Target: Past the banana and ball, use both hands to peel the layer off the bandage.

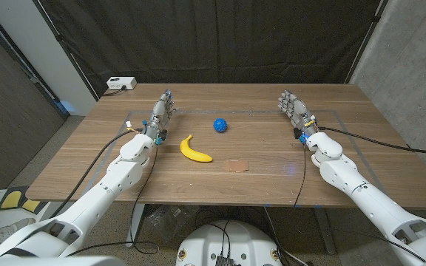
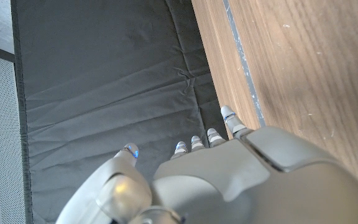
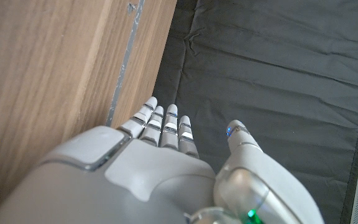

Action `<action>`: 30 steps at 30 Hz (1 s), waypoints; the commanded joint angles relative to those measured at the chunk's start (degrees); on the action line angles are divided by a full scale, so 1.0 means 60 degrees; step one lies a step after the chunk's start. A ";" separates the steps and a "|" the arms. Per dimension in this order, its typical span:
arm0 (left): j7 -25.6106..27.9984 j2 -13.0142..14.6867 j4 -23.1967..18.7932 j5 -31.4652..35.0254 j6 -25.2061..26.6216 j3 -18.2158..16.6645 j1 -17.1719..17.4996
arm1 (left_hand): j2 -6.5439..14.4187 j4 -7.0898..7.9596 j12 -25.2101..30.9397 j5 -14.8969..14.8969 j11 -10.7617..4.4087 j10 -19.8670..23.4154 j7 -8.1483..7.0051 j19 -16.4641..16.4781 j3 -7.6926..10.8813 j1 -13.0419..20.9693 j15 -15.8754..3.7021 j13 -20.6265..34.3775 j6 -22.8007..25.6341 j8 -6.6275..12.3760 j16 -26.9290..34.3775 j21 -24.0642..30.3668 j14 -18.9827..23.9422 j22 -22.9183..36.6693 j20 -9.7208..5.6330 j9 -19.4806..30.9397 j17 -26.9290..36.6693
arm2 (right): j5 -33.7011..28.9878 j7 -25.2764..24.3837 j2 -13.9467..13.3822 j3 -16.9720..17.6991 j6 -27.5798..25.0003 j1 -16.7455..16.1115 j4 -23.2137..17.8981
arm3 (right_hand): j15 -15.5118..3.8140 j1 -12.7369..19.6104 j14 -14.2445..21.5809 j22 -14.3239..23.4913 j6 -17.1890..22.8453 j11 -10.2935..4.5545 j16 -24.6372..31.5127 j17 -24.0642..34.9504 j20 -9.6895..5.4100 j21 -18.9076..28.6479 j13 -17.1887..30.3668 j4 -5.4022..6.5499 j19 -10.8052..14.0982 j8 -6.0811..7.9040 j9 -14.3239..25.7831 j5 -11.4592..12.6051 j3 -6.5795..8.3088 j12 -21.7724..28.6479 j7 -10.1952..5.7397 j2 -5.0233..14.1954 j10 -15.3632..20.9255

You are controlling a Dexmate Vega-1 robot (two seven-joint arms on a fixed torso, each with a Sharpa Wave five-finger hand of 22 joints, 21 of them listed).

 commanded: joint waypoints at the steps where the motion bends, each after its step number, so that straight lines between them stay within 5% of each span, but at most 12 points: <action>1: -0.0039 -0.0060 0.0141 0.0048 -0.0132 0.0025 -0.0079 | 0.0231 -0.0026 0.0663 0.0031 0.0573 0.0904 -0.0042 0.1087 0.0068 0.0127 0.0337 0.0150 -0.1067 0.0182 0.0417 0.0440 0.1888 0.0086 0.0036 0.0058 0.0125 | -0.0184 -0.0347 0.0004 -0.0018 -0.0138 -0.0033 -0.0134 | -0.0012 0.0023 0.1723 0.0103 0.0199 0.0235 0.0530 0.0203 0.0260 0.0215 0.0099 0.0098 0.0489 0.0085 0.0028 0.0046 0.0077 0.0455 -0.0012 0.0068 0.1197; 4: 0.0068 -0.0086 0.0178 0.0134 -0.0249 0.0017 -0.0059 | 0.0216 -0.0059 0.0836 0.0042 0.0830 0.1431 0.0230 0.0701 0.0110 0.0184 0.0562 0.0267 0.0158 0.0533 0.0081 0.0275 0.1622 0.0082 -0.0039 0.0111 0.0144 | -0.0361 -0.0357 -0.0067 -0.0090 -0.0115 -0.0013 -0.0146 | -0.0051 0.0057 0.1823 0.0125 0.0035 0.0263 0.0463 0.0227 0.0328 0.0238 0.0176 0.0078 0.0501 0.0028 0.0038 0.0050 0.0144 0.0671 -0.0125 0.0016 0.1719; 9: -0.0109 -0.0105 0.0354 0.0116 -0.0384 0.0019 -0.0121 | 0.0056 -0.0168 0.0346 0.0030 0.0797 0.0448 0.0070 0.0072 0.0107 0.0317 0.0442 0.0260 -0.0136 0.0252 -0.0243 -0.0065 0.0507 0.0047 -0.0015 0.0120 0.0103 | -0.0621 -0.0167 -0.0311 -0.0210 -0.0115 0.0015 -0.0202 | 0.0188 0.0221 0.0639 0.0086 0.0106 0.0163 -0.0088 0.0162 0.0350 0.0105 0.0152 -0.0191 0.0279 0.0096 0.0056 0.0008 0.0094 0.0081 -0.0155 -0.0265 0.0361; 13: -0.0138 -0.0095 0.0361 0.0100 -0.0348 0.0025 -0.0131 | 0.0000 -0.0197 0.0237 0.0020 0.0718 0.0222 -0.0076 -0.0061 0.0088 0.0349 0.0393 0.0238 -0.0400 0.0138 -0.0247 -0.0146 0.0331 0.0044 0.0021 0.0108 0.0093 | -0.0873 -0.0260 -0.0507 -0.0247 -0.0084 -0.0112 -0.0477 | 0.0264 0.0213 0.0494 0.0036 0.0216 0.0108 -0.0098 0.0136 0.0873 0.0063 0.0131 -0.0252 0.0318 0.0121 0.0060 -0.0012 0.0007 0.0007 -0.0247 -0.0355 0.0150; 18: -0.0187 -0.0081 0.0360 0.0098 -0.0285 0.0053 -0.0169 | -0.0023 -0.0205 0.0225 0.0014 0.0701 0.0199 -0.0114 -0.0101 0.0077 0.0357 0.0377 0.0229 -0.0429 0.0130 -0.0233 -0.0171 0.0308 0.0044 0.0076 0.0104 0.0091 | -0.1210 -0.0335 -0.0808 -0.0231 0.0131 -0.0378 -0.0881 | 0.0269 0.0293 0.0451 0.0018 0.0332 0.0131 -0.0088 0.0106 0.0498 -0.0072 0.0117 -0.0350 0.0087 0.0143 0.0062 -0.0007 -0.0005 0.0035 -0.0297 -0.0372 0.0188; 30: -0.0304 -0.0081 0.0393 0.0120 -0.0144 0.0150 -0.0285 | -0.0068 -0.0224 0.0261 0.0001 0.0877 0.0313 -0.0005 -0.0094 0.0053 0.0378 0.0492 0.0213 -0.0388 0.0160 -0.0159 -0.0198 0.0402 0.0050 0.0218 0.0101 0.0091 | -0.2625 -0.1493 -0.1658 -0.0111 -0.0111 -0.1204 -0.2413 | 0.0259 0.0477 0.0561 0.0029 0.0657 0.0058 -0.0014 0.0091 0.0635 -0.0138 0.0103 -0.0466 0.0020 0.0218 0.0062 0.0023 0.0062 0.0174 -0.0446 -0.0210 0.0532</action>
